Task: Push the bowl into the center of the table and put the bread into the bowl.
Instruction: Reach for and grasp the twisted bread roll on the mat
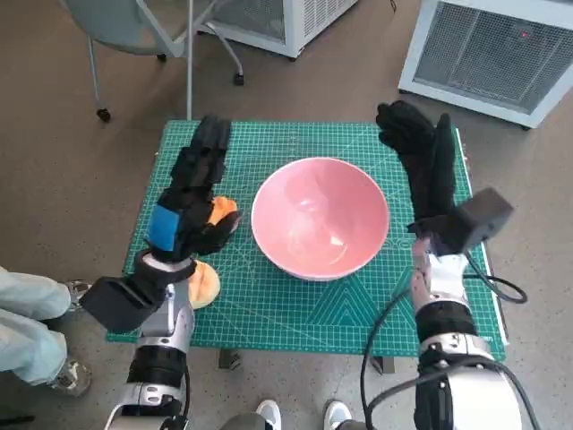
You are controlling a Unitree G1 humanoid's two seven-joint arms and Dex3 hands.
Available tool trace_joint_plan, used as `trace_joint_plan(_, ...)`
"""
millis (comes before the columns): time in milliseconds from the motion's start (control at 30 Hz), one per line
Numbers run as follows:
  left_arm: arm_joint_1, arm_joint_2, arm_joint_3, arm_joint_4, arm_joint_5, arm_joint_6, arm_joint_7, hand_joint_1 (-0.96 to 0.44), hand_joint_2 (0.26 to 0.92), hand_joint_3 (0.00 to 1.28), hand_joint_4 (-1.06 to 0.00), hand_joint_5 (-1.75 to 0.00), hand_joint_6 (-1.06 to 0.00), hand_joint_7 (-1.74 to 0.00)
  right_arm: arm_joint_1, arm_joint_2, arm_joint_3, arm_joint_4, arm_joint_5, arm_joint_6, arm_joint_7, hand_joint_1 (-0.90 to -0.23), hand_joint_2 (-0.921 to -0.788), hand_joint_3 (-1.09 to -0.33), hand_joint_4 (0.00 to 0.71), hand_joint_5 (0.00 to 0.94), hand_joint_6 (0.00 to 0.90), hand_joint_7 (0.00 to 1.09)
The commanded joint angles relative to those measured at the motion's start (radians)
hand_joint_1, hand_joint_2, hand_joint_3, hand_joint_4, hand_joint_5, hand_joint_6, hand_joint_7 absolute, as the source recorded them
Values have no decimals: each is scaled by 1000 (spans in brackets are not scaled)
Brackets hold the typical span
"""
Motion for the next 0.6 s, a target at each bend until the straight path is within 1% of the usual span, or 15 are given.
trace_joint_plan(33,-35,-5,-9,6,4,7,-2,-542,921,372,-13,-1,-148,-5,89,-16,43,-102,-12,-79,40,-717,-921,-798,139,5,108,225)
trace_joint_plan(133,-45,-6,-13,7,-3,13,-10,-551,921,372,-15,-2,-149,-5,118,-19,59,-172,4,-93,61,-724,-921,-797,143,6,110,235)
trace_joint_plan(233,-54,-7,-16,8,-10,18,-20,-556,921,371,-17,-3,-149,-5,142,-20,71,-229,21,-88,77,-729,-921,-797,147,7,110,244)
trace_joint_plan(300,-60,-9,-18,9,-13,20,-27,-554,921,369,-18,-3,-150,-5,158,-22,79,-269,29,-81,85,-732,-921,-797,150,4,60,348)
trace_joint_plan(400,-69,-13,-23,8,-15,23,-38,-552,921,361,-22,-4,-154,-7,181,-26,93,-329,39,-69,94,-743,-921,-793,151,2,19,452)
trace_joint_plan(467,-76,-16,-26,8,-16,27,-46,-552,921,361,-21,-3,-155,-7,193,-29,100,-360,43,-58,96,-746,-921,-794,149,1,9,472)
trace_joint_plan(600,-86,-17,-28,11,-20,32,-61,-555,921,363,-21,-3,-157,-7,207,-35,110,-397,46,-36,95,-754,-921,-795,145,0,1,478)
